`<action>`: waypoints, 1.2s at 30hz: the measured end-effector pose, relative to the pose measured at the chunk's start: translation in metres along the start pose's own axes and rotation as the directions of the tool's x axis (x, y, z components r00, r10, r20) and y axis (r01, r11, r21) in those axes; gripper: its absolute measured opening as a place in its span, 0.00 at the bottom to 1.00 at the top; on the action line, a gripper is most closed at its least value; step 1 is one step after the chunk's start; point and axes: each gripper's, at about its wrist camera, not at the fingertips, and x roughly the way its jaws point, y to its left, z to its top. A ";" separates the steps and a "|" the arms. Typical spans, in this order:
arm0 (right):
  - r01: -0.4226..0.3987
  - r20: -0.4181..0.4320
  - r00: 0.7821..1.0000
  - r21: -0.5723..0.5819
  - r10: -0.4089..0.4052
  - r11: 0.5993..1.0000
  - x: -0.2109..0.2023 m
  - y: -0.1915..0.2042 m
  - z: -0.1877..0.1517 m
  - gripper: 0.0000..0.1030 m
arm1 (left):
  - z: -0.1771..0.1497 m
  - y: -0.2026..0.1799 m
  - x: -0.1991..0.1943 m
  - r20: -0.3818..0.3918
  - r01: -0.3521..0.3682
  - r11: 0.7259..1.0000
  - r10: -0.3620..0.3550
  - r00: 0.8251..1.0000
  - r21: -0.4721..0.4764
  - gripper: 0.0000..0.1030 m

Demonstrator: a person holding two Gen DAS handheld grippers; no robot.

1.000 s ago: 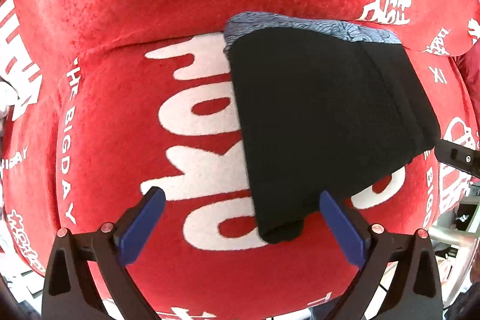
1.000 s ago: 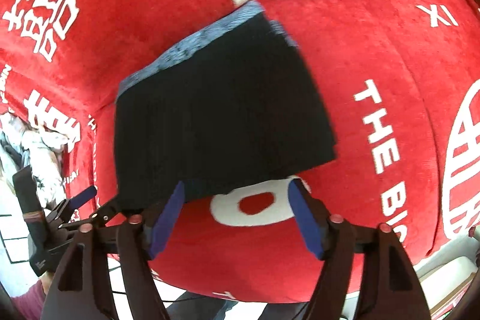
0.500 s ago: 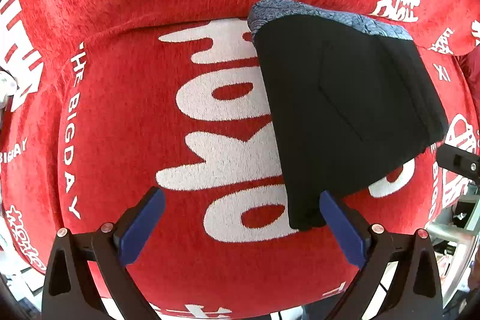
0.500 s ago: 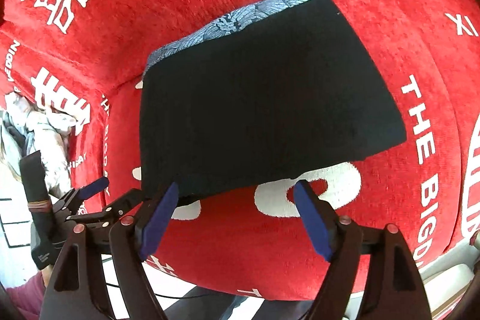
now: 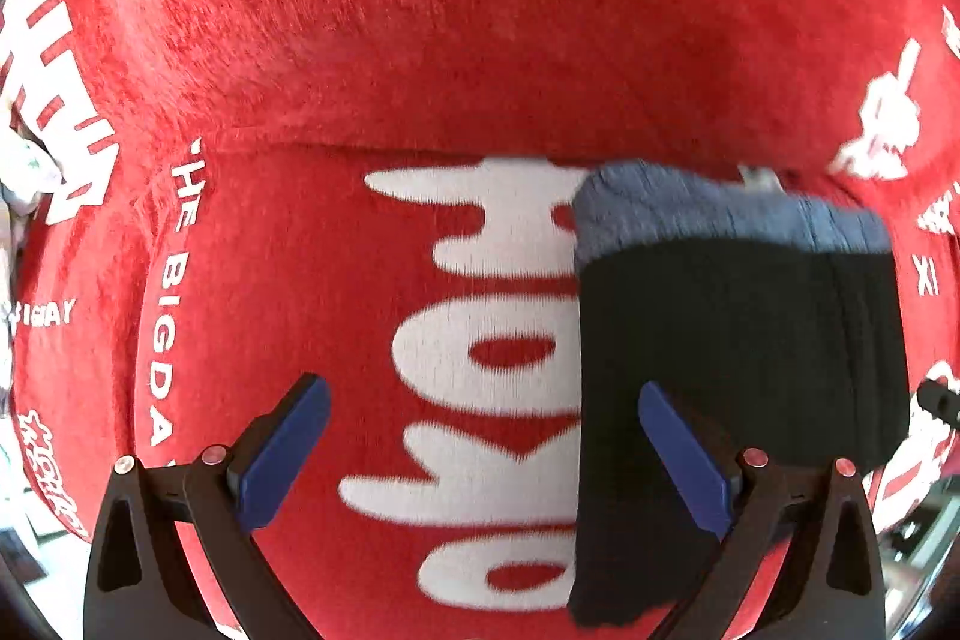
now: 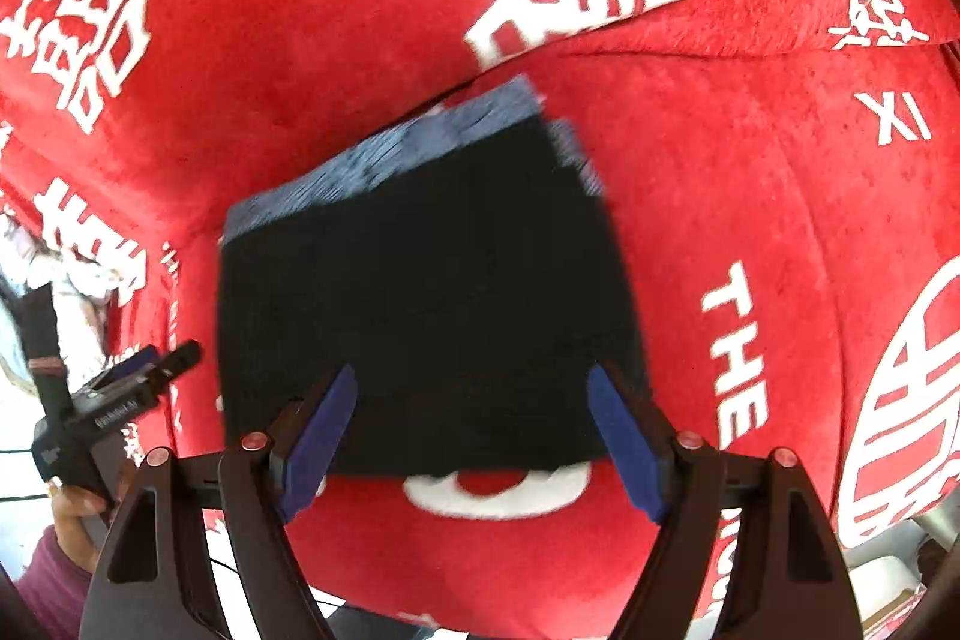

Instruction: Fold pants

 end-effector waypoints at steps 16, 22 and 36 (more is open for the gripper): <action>-0.035 -0.130 0.991 -0.023 0.032 0.999 0.044 -0.044 0.022 0.86 | 0.019 0.031 0.052 -0.080 -0.129 0.984 0.120 0.990 -0.124 1.00; -0.128 -0.155 0.980 -0.003 0.126 0.992 0.044 -0.058 0.023 0.86 | 0.012 0.027 0.040 -0.088 0.065 0.993 -0.073 0.993 -0.094 1.00; -0.299 -0.221 0.922 0.112 0.318 0.947 0.055 -0.106 0.028 0.87 | 0.006 -0.022 0.043 -0.167 0.328 0.944 -0.328 0.930 -0.028 1.00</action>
